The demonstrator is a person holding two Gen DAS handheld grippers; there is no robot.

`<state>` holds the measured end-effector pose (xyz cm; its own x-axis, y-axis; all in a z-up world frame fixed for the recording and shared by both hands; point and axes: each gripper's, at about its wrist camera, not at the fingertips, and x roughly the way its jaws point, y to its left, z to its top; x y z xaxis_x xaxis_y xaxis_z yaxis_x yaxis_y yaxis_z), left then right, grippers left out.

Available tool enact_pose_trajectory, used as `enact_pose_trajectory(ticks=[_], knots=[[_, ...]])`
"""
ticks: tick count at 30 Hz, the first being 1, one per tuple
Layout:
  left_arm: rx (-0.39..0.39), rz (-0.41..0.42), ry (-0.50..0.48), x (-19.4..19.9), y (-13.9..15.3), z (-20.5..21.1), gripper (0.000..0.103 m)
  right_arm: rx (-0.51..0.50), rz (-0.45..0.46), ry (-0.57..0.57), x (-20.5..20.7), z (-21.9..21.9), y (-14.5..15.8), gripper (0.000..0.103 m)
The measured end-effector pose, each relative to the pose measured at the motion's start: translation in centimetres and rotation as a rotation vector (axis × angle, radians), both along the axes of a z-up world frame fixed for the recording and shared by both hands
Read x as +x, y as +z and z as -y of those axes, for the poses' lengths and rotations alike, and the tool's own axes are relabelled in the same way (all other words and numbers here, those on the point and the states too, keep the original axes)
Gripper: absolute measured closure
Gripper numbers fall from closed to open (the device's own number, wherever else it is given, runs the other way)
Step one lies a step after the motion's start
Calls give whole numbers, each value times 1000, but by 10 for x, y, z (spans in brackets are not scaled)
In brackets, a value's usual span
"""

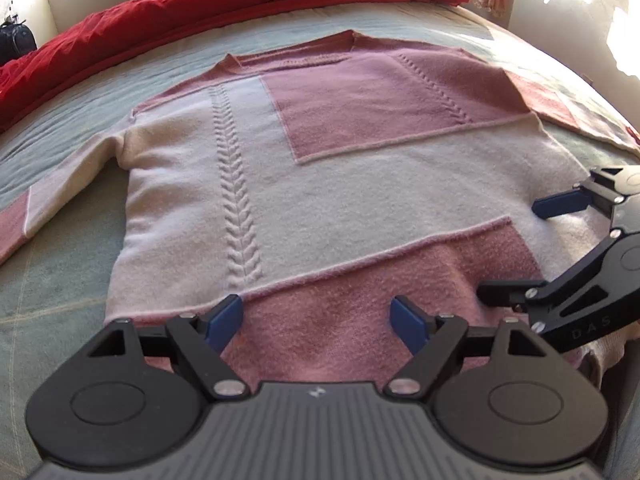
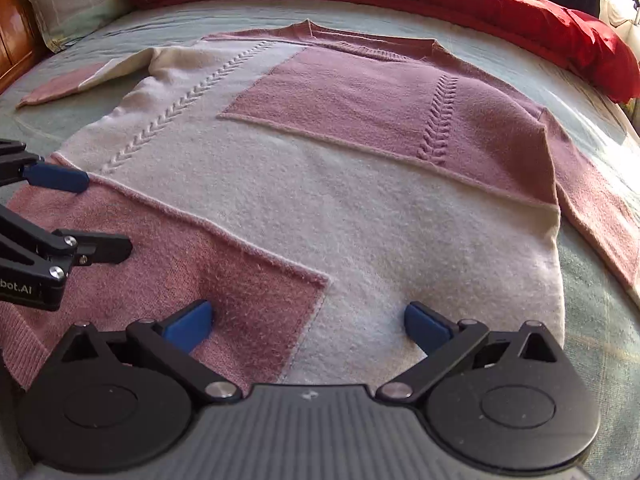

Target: Fold clothes

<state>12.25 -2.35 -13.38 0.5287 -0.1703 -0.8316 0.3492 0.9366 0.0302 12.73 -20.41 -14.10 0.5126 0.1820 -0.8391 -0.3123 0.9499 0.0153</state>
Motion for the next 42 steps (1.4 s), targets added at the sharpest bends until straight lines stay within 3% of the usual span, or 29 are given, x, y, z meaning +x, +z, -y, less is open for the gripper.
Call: enact_pose_trajectory(ticks=[2, 9, 16, 21, 24, 28, 36, 42], knots=[[-26, -10, 18, -8, 1, -11, 19, 13, -5, -19, 0, 2, -1, 0], [2, -40, 77, -28, 9, -46, 19, 14, 3, -21, -2, 3, -1, 0], [-19, 71, 65, -7, 37, -45, 19, 36, 91, -54, -18, 17, 29, 0], [-31, 17, 73, 12, 12, -35, 19, 55, 1, -126, -27, 44, 10, 0], [-45, -5, 96, 1, 0, -41, 19, 78, 19, -129, -46, 59, 0, 0], [-96, -36, 98, -8, 6, -58, 18, 97, 27, -136, -56, 67, -3, 0], [-171, 5, 126, 56, 45, -85, 19, 56, 43, -176, -56, 58, -6, 0], [-202, 14, 51, 73, 21, -54, 19, 57, 48, -178, -56, 58, -6, 0]])
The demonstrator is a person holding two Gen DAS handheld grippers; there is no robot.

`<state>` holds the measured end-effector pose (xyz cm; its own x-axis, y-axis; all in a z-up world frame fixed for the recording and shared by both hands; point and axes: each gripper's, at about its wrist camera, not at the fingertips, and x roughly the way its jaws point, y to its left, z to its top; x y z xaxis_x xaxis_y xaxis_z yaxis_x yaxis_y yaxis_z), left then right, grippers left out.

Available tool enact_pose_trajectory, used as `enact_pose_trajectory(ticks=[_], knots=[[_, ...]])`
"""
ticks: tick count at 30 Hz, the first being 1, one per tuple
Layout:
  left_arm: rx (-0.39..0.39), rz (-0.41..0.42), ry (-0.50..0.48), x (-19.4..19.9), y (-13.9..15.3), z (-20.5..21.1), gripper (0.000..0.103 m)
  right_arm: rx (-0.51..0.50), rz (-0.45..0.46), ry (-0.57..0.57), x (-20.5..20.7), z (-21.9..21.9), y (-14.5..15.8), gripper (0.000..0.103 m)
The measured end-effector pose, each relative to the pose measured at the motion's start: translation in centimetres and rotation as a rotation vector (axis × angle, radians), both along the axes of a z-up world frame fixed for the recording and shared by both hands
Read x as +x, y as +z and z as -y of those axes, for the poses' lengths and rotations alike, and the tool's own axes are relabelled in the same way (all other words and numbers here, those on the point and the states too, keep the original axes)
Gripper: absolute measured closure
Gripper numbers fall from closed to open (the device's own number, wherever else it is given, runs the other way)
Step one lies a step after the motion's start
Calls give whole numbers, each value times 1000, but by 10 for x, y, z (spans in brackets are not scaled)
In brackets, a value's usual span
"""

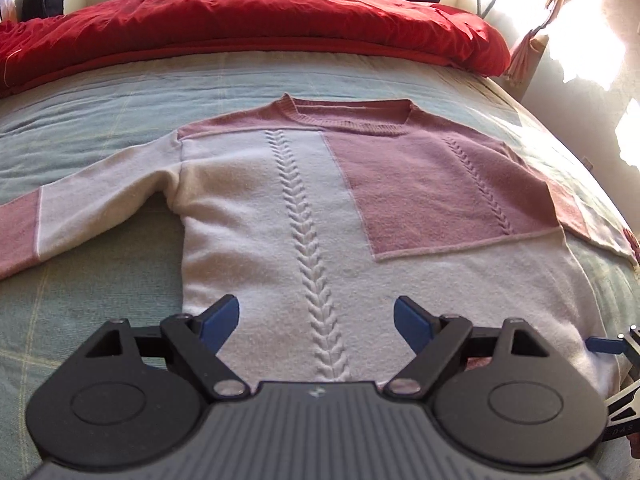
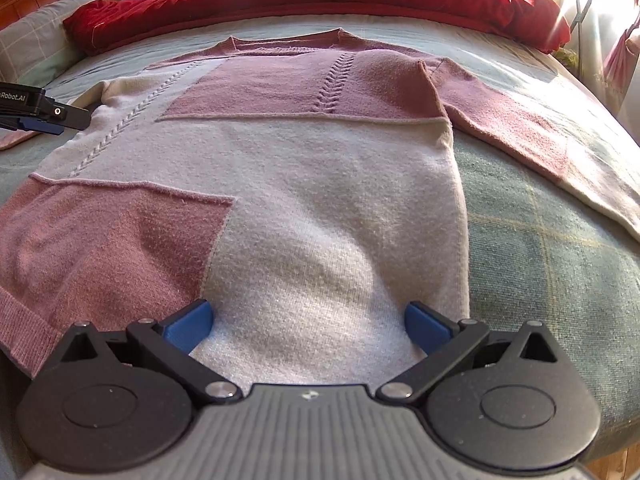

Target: Fold clothes

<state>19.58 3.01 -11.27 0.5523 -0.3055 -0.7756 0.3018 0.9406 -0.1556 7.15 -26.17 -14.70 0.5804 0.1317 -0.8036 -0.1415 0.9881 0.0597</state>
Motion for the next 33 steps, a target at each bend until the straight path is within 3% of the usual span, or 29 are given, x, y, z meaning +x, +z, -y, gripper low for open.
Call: enact_pose_trajectory(ticks=[5, 8, 11, 12, 16, 19, 22, 23, 29, 33], knots=[[18, -29, 63, -6, -29, -17, 19, 3, 6, -2, -1, 0, -1, 0], [-1, -25, 83, -13, -27, -39, 21, 1, 15, -4, -2, 0, -2, 0], [36, -4, 85, -21, -12, -40, 24, 1, 17, -9, -2, -1, -3, 0], [48, 18, 70, -24, -4, -37, 24, 0, 19, -11, -2, -1, -3, 0], [-22, 67, -23, -28, 15, -19, 21, 4, 23, -17, -2, -1, -2, 0], [40, 45, -37, -18, 4, 0, 21, 41, 19, -39, 2, 5, 5, 0], [105, -15, -20, -13, -27, 9, 21, 58, 25, -76, 15, 12, 16, 0], [104, 3, -9, -16, -32, 9, 20, 58, 30, -89, 20, 15, 21, 0], [116, 55, -3, -10, -9, 12, 21, 19, 99, -92, 56, 20, 52, 0], [126, 74, -11, 0, -2, 17, 21, 50, 106, -35, 87, 7, 63, 0]])
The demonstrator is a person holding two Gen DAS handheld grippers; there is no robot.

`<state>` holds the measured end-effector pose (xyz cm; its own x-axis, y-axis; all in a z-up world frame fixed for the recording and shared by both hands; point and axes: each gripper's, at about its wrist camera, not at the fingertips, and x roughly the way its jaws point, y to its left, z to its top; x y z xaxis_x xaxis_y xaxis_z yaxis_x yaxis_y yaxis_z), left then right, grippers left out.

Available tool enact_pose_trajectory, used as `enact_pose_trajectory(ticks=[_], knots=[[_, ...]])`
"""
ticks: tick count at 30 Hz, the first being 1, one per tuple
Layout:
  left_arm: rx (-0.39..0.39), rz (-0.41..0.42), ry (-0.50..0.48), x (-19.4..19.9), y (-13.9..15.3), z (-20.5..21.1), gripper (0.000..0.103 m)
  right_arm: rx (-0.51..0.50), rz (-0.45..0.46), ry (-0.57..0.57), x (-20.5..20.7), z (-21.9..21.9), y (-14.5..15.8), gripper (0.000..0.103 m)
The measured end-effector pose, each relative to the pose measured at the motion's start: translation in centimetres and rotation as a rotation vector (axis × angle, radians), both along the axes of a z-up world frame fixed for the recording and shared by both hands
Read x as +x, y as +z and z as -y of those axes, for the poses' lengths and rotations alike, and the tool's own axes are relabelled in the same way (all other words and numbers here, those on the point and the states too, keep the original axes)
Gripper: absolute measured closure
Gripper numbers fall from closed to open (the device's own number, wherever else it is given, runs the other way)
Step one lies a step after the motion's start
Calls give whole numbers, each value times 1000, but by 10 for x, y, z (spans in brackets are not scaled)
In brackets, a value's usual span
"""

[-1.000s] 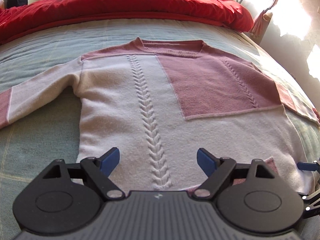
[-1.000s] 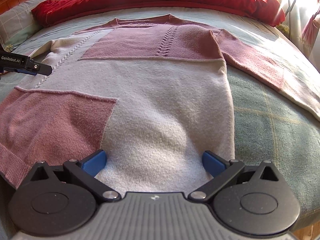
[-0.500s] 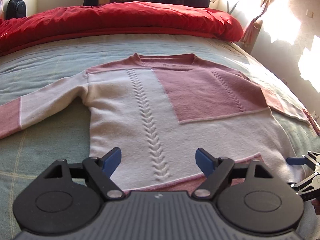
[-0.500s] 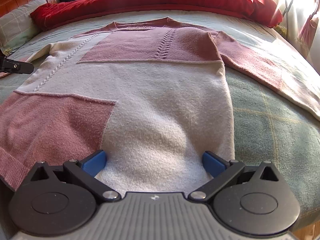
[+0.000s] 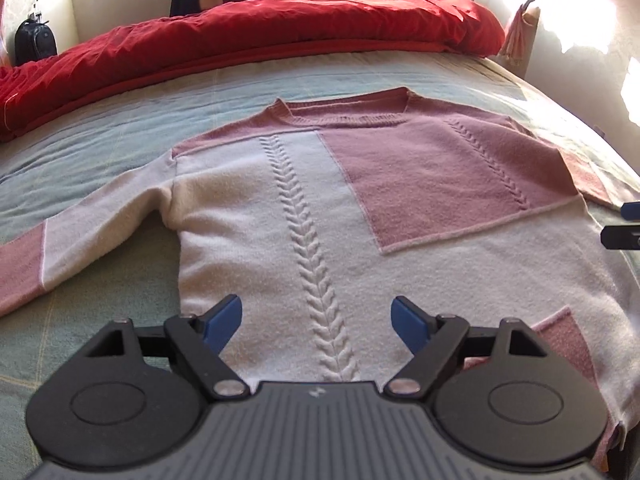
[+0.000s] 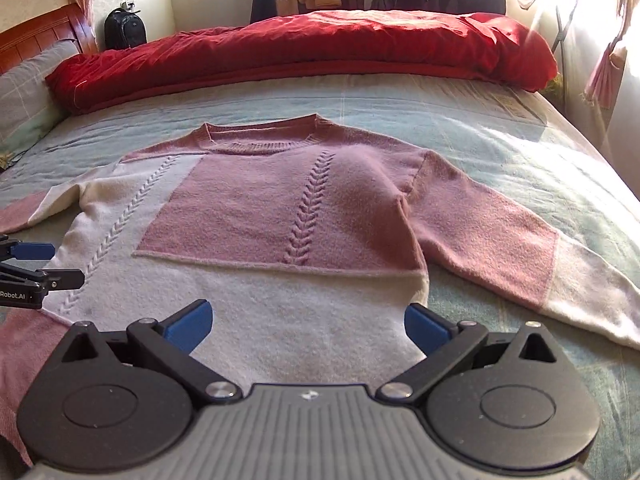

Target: Fold clothes

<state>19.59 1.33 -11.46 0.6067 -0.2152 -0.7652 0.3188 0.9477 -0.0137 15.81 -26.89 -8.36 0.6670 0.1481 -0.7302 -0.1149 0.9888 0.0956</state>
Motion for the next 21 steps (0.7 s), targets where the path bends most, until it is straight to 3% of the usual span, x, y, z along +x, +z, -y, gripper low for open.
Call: enact_pose_trajectory(ticks=[7, 10, 15, 17, 21], knots=[[20, -40, 31, 15, -23, 5, 21, -74, -75, 75, 20, -31, -44, 0], [-48, -37, 65, 7, -29, -18, 21, -105, -73, 78, 3, -20, -59, 0], [-81, -48, 50, -4, -23, -46, 21, -29, -79, 19, -25, 23, -56, 0], [-32, -48, 48, -9, -14, -39, 22, 0, -68, 8, -32, 30, -47, 0], [-36, -34, -60, -33, 3, -16, 22, 42, -39, 4, -41, 22, -27, 0]])
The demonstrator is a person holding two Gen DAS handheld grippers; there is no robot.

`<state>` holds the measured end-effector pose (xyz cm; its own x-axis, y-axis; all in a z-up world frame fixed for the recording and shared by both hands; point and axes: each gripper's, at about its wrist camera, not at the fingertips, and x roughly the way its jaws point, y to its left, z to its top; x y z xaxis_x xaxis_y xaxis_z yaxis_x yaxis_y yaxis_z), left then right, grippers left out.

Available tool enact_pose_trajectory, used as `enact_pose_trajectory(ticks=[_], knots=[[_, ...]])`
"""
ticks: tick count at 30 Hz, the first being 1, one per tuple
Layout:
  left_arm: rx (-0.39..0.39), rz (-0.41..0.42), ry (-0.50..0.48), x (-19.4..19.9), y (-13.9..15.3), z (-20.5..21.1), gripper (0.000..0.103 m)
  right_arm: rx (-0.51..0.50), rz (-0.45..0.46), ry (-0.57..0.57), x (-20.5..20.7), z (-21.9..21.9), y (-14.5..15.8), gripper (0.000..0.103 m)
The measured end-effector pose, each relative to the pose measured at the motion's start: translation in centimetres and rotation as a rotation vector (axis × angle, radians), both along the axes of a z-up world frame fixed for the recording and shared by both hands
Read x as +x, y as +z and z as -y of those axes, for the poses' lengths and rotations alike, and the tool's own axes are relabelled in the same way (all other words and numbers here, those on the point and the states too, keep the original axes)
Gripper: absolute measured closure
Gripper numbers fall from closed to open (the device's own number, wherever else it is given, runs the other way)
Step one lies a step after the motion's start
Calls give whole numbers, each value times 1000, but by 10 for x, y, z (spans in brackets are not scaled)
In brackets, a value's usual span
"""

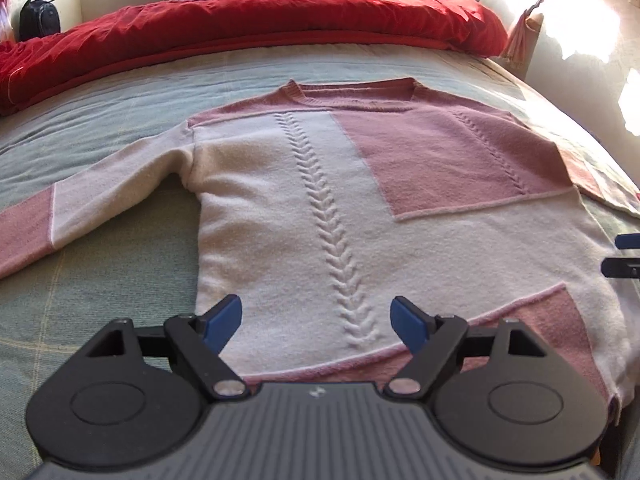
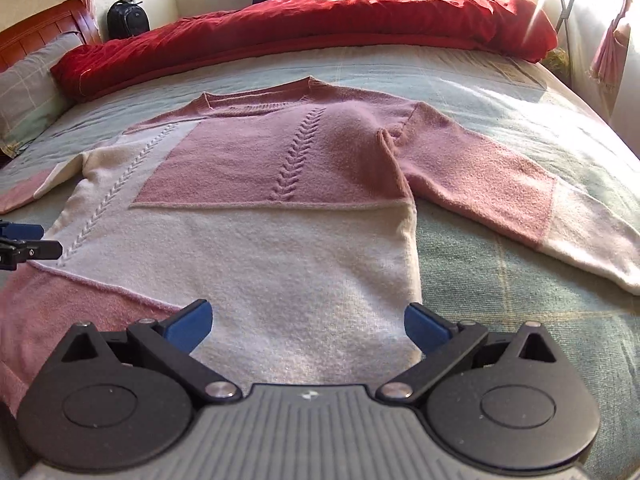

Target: Fold clothes

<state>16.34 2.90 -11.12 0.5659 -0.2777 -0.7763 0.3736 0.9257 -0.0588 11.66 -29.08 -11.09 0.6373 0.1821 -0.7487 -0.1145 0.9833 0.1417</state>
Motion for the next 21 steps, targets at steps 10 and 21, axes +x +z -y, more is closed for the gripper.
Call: enact_pose_trajectory(ticks=[10, 21], knots=[[144, -24, -210, -43, -19, 60, 19, -152, -26, 309, 5, -100, -20, 0], [72, -26, -116, -58, 10, 14, 18, -170, -23, 325, -7, -102, -7, 0]])
